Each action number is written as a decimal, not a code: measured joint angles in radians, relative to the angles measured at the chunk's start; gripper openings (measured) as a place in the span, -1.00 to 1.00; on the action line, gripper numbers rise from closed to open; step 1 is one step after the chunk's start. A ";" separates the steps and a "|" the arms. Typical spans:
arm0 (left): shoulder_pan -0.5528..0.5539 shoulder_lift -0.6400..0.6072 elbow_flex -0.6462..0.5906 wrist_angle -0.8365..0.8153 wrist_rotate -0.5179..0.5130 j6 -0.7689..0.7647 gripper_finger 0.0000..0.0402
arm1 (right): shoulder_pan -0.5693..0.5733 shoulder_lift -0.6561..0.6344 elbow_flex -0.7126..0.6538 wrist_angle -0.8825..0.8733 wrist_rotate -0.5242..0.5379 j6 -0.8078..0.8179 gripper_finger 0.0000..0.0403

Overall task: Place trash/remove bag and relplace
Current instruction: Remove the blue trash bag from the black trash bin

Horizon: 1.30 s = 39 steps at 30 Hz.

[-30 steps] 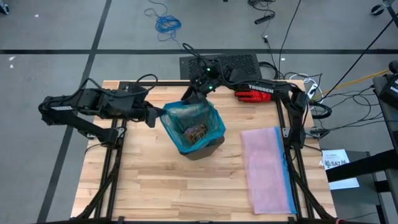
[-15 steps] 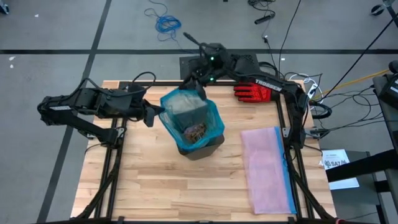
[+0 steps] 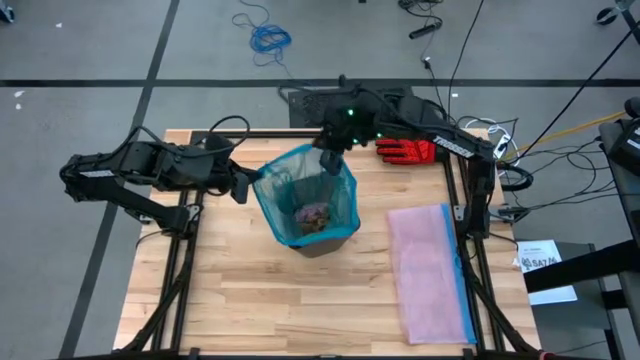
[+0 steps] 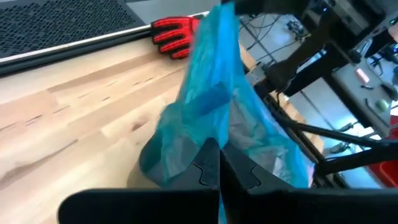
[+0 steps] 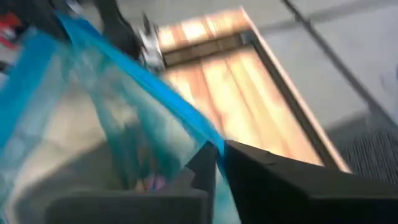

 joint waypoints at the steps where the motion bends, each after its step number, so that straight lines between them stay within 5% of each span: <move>1: 0.000 0.000 0.000 -0.006 0.002 0.005 -1.00 | 0.007 -0.003 0.000 -0.039 0.015 0.021 -0.82; 11: 0.000 0.000 0.000 0.002 -0.016 0.015 -1.00 | -0.053 -0.100 0.000 -0.229 0.077 0.073 -0.02; 16: 0.000 0.000 0.000 0.010 -0.039 -0.005 -1.00 | -0.136 -0.159 0.001 -0.384 0.038 0.070 0.18; 22: 0.000 0.000 0.000 0.008 -0.043 -0.007 -1.00 | -0.191 -0.158 0.000 -0.396 -0.188 -0.020 0.14; 39: 0.049 -0.065 0.000 0.006 -0.035 0.104 -1.00 | -0.102 -0.103 -0.108 -0.205 -0.185 0.034 -0.13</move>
